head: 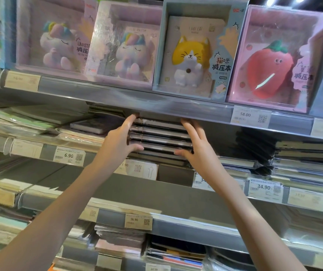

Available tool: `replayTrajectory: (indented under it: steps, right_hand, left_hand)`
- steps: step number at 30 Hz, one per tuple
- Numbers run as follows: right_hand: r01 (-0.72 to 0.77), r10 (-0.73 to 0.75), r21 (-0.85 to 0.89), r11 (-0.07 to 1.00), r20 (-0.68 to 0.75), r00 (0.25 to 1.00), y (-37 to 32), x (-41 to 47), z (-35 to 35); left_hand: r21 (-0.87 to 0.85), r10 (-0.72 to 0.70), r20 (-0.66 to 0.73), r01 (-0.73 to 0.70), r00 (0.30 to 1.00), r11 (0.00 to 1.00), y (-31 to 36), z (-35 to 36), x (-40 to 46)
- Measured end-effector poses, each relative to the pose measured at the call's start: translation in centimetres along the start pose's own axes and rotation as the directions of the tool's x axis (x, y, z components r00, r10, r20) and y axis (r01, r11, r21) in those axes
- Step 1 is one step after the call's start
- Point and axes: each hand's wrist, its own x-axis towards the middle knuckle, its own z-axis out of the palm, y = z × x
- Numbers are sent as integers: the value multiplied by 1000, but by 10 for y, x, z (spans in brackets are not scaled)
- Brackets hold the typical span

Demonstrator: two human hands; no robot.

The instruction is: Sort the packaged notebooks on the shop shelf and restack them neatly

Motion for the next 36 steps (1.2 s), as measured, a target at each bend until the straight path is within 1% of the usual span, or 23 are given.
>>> replayTrajectory:
  steps: [3,6,7,9,11,12,14,15,17,20,24,36]
  right_hand:
    - [-20,20,2,1000,-9,1000,-3,2,2]
    - [-29,29,-23,999,-12,1000,-4,4,6]
    - [-33,32,-45,998,-17,999,-3,3,7]
    - [-21,14,-150,989,-47,999,-1,0,10]
    - [-11,-18,-272,962,-104,994,2,-3,16]
    - [-11,-35,-312,950,-141,989,4,-5,21]
    - [-9,-92,-397,918,-234,968,8,-6,32]
    - [-12,-119,-440,898,-269,956,10,-6,37]
    - [-18,-142,-483,876,-292,946,15,-5,47]
    - [-21,-152,-506,862,-298,942,23,-3,58]
    - [-35,-155,-512,858,-324,933,29,-1,64]
    - [-41,-187,-527,849,-373,909,28,-1,64]
  left_hand:
    - [27,-18,-29,19,999,999,-1,1,4]
    - [56,-37,-12,38,999,998,0,1,6]
    - [47,-35,-8,35,999,998,0,2,5]
    - [73,-16,-28,18,999,997,-1,5,0]
    - [153,44,-82,-31,996,988,-2,12,-4]
    - [226,101,-109,-75,989,971,-3,17,-5]
    - [398,244,-137,-172,960,901,-5,31,-3]
    - [457,284,-135,-195,949,868,-6,39,-2]
    - [512,301,-146,-188,942,838,-7,54,2]
    - [545,332,-187,-184,924,818,-15,69,7]
    - [544,377,-218,-209,900,813,-23,75,11]
    - [571,398,-246,-200,883,796,-25,79,14]
